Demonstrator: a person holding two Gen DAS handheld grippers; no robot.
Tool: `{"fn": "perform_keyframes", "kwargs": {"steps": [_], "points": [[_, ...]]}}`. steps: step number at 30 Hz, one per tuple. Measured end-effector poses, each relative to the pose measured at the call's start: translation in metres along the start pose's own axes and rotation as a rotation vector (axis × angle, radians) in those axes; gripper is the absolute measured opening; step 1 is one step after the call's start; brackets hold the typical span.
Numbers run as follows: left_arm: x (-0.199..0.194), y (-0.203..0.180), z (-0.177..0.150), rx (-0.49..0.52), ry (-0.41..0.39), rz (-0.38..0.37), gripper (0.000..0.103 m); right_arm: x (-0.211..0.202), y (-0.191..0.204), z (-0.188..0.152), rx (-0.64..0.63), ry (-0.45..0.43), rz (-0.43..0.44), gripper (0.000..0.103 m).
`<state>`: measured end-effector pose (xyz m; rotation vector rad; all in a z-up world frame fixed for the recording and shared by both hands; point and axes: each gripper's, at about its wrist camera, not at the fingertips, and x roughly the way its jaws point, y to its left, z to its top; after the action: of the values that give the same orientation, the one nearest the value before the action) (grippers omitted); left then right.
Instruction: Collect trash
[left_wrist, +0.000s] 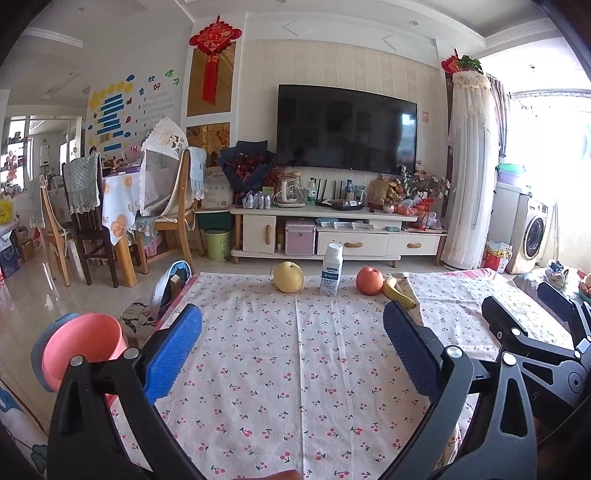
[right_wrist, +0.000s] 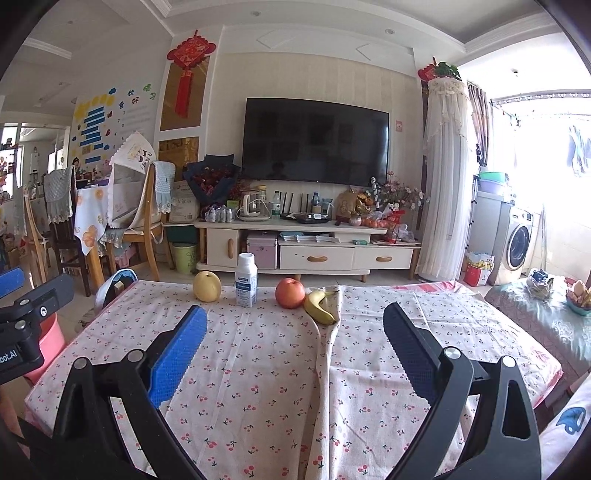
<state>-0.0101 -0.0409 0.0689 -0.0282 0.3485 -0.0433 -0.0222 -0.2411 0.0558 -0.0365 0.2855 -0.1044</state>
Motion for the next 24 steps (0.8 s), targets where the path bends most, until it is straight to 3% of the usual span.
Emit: {"fn": "perform_keyframes", "kwargs": {"steps": [15, 24], "points": [[0.012, 0.004, -0.004, -0.013, 0.015, 0.004, 0.099, 0.008, 0.001, 0.002, -0.010, 0.008, 0.004, 0.095], [0.039, 0.004, -0.013, 0.000, 0.039, -0.009, 0.099, 0.039, 0.001, -0.014, -0.017, 0.063, 0.009, 0.095]]}}
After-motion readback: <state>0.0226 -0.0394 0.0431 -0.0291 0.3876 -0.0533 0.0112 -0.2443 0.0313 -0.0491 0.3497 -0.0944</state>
